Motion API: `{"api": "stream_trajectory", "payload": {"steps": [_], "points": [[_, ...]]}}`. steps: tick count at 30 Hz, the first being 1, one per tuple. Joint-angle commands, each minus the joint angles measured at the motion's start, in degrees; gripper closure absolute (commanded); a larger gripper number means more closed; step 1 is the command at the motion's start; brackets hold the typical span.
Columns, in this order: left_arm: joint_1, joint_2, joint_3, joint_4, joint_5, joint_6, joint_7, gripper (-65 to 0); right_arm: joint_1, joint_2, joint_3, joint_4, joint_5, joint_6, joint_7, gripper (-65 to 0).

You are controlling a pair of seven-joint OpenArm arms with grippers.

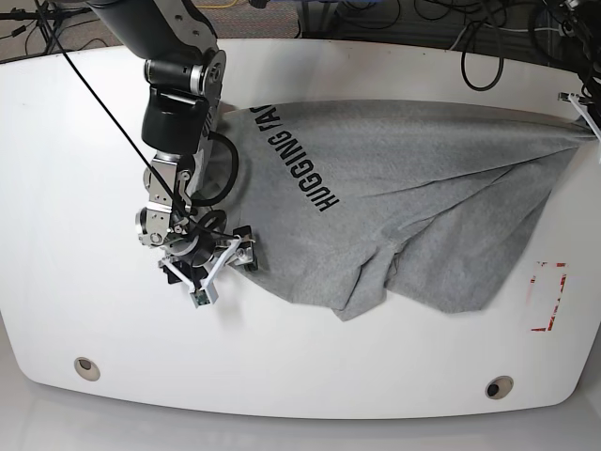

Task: Fold the T-shirt properly
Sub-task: 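Release the shirt edge and regrasp the shirt body lower with the right gripper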

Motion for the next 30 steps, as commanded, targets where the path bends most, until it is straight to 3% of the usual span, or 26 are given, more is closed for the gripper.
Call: {"api": "stream_trajectory", "payload": {"steps": [1,5,14,21,24,26,30], "points": [[-0.2,-1.2,-0.4,0.9,0.0,0.4,-0.5,0.0,1.7,0.4,0.0,0.2,0.6,0.1,1.5,-58.3],[-0.2,-1.1,-0.4,0.9,0.0,0.4,-0.5,0.0,0.4,0.1,-0.2,0.2,0.6,0.1,1.5,-58.3],[-0.2,-1.1,-0.4,0.8,0.0,0.4,-0.5,0.0,-2.6,-1.4,-8.2,0.3,1.1,-0.2,1.5,-58.3],[-0.2,-1.1,-0.4,0.8,0.0,0.4,-0.5,0.0,-2.8,-2.1,-8.1,0.3,1.0,-0.4,1.6,-57.4],[-0.2,-1.1,-0.4,0.8,0.0,0.4,-0.5,0.0,-2.6,-2.1,-8.1,0.3,1.0,-0.4,1.6,-51.2],[-0.2,-1.1,-0.4,0.8,0.0,0.4,-0.5,0.0,-2.5,-2.1,-8.1,0.3,1.0,-0.4,1.6,-43.6],[-0.2,-1.1,-0.4,0.8,0.0,0.4,-0.5,0.0,-2.4,-2.1,-8.1,0.6,1.0,-0.1,1.6,-21.9]]}}
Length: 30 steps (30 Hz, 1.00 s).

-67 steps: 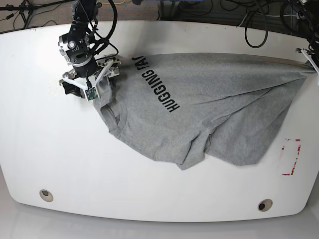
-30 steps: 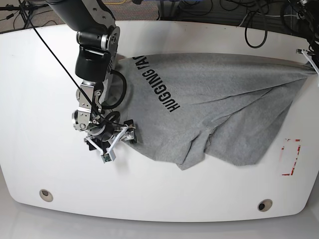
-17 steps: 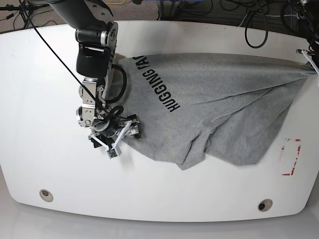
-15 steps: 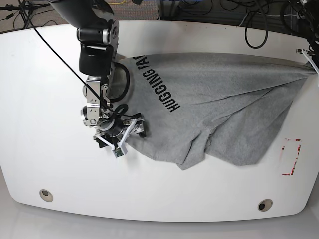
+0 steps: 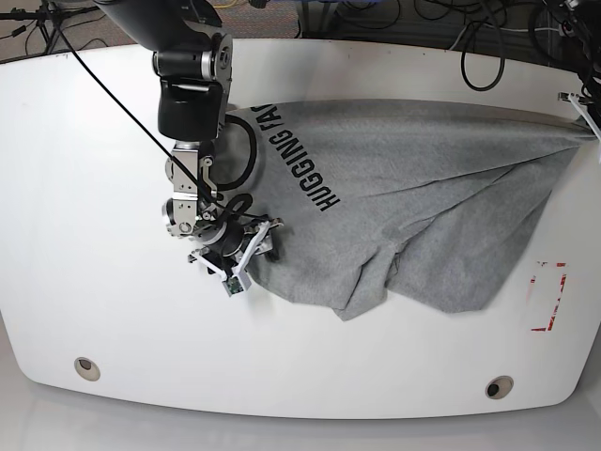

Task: Fold the T-shirt properly
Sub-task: 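Release the shirt edge and regrasp the shirt body lower with the right gripper, then lift the shirt with both grippers and swing it up off the table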

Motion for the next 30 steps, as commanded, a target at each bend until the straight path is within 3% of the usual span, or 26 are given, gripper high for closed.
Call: {"api": "stream_trajectory", "payload": {"steps": [1,4,6,18,30], "points": [[-0.2,-1.1,-0.4,0.8,0.0,0.4,-0.4,0.0,0.8,-0.1,-0.2,1.0,-0.1,0.9,-2.1,-17.8],[-0.2,-1.1,-0.4,0.8,0.0,0.4,-0.4,0.0,0.6,-0.2,-0.3,3.9,-0.1,0.9,-2.3,-4.9],[-0.2,-1.0,-0.3,0.8,0.0,0.4,-0.4,0.0,0.0,-0.3,-0.4,6.3,-0.1,0.9,-2.8,0.0],[-0.4,-1.0,1.7,1.5,-0.2,0.4,-0.4,0.0,-6.4,-1.5,-0.5,27.4,-0.1,0.9,-12.2,0.0],[-8.1,-0.9,4.8,8.2,0.1,0.4,-0.4,0.0,-7.0,-1.3,-0.6,44.6,-0.1,1.0,-22.2,0.0]]}}
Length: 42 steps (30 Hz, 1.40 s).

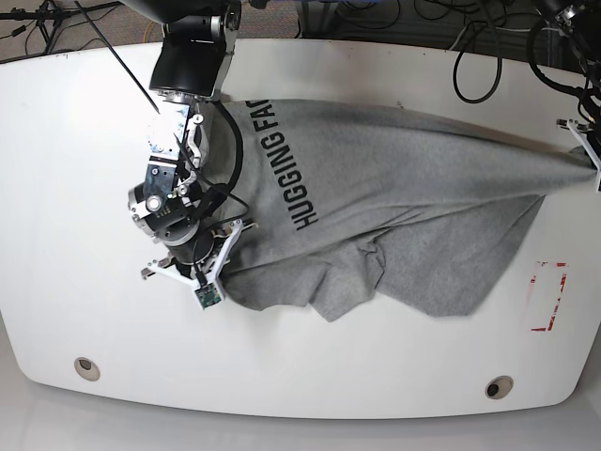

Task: Fold the T-shirt properly
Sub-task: 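Lift the shirt with both grippers and swing it up off the table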

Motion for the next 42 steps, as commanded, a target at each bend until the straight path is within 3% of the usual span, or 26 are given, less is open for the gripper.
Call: {"api": "stream_trajectory", "payload": {"steps": [1,9,13,19,22,31,36,42], "points": [[-3.6,-1.2,2.0,2.3,0.2,0.4,-0.4,0.0,3.5,0.2,-0.1,3.8,0.6,-0.3,-0.3,0.0],[-14.2,-1.3,6.7,3.7,0.4,0.4,-0.2,0.0,11.2,3.0,-0.1,2.9,0.6,-0.3,-2.7,0.0],[-20.3,-1.4,8.9,3.3,2.1,3.0,-0.2,0.0,15.6,3.7,-0.1,0.6,0.2,-0.3,-2.7,0.0],[-32.7,-1.4,15.1,3.2,6.3,5.1,-0.2,0.0,24.3,7.7,-0.2,-2.1,0.6,-0.3,-3.1,-0.3],[-38.5,-1.3,16.5,3.1,8.3,5.1,-0.2,0.0,29.3,8.4,-0.2,-3.2,0.5,0.0,-5.5,-0.5],[-55.6,-1.2,20.5,-1.7,12.8,5.1,-0.2,0.0,43.0,11.6,-0.2,-5.1,0.1,5.3,-11.5,-0.3],[-64.9,-1.6,20.5,-6.2,13.2,5.1,-0.2,0.0,49.5,12.9,-0.7,-5.1,0.1,5.3,-14.2,-0.5],[-73.9,-1.6,20.7,-11.3,13.2,5.1,-0.2,0.0,56.3,15.9,-5.8,-4.6,0.6,5.3,-17.4,-0.5]]}}
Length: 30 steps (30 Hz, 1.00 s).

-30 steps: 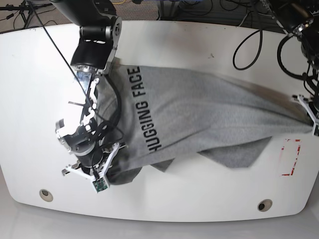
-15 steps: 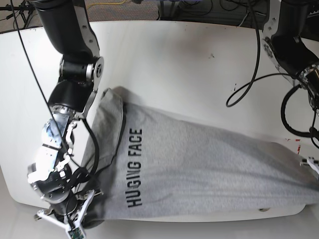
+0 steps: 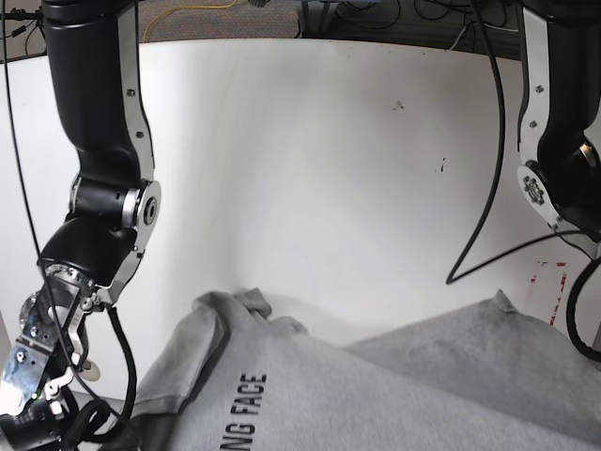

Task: Fold the T-shirt properly
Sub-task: 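Lift the shirt with both grippers and swing it up off the table, then lay the shirt down, stretching its edge taut between both grippers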

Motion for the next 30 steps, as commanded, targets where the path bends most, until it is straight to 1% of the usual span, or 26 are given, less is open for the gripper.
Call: {"api": "stream_trajectory", "payload": {"steps": [1,6,8,14,17,19,22,23,24,25,30], "points": [[-4.3,-0.8,0.3,-1.9,0.3,0.6,-1.4,0.0,5.5,2.3,-2.7,1.6,0.3,-0.3,-1.2,-0.5],[-4.7,-1.3,3.1,-2.2,0.2,0.4,-1.3,0.0,6.0,3.1,-3.8,6.2,0.3,-0.3,-3.5,-0.5],[-2.8,-1.6,3.3,-1.9,0.1,0.3,-1.3,0.0,3.9,3.1,-3.7,8.4,0.3,-0.3,-4.4,-0.5],[6.7,-1.3,3.1,1.8,-0.2,0.2,-1.3,0.0,-6.3,3.1,-3.5,16.4,-0.1,-0.3,-4.7,-0.5],[12.7,-1.2,3.0,4.3,-0.2,0.2,-1.3,0.0,-13.1,3.1,-3.5,21.0,-0.1,-0.3,-4.7,-0.3],[18.2,-1.2,2.5,6.1,-0.3,0.2,-1.3,0.0,-18.8,2.8,-2.7,24.0,0.0,-0.3,-4.7,-0.3],[23.9,-0.8,1.4,8.0,-0.4,0.1,-1.3,0.0,-25.3,2.1,-0.9,25.5,0.2,-0.3,-4.7,-0.3],[27.4,0.0,0.4,9.2,-1.3,0.1,-1.3,0.0,-28.9,1.1,0.1,25.7,0.2,-0.3,-4.6,-0.3],[28.5,0.1,0.2,9.5,-1.6,0.1,-1.3,0.0,-29.7,0.9,0.4,25.7,0.2,-0.3,-4.6,-0.3],[31.4,0.3,-0.8,10.6,-2.4,0.1,-1.3,0.0,-32.5,0.3,1.3,25.8,0.2,-0.3,-4.6,-0.3],[44.0,0.3,-4.9,13.0,-6.1,0.1,-1.3,0.0,-42.1,-1.9,5.5,25.8,0.2,-0.3,-4.1,-0.2]]}}
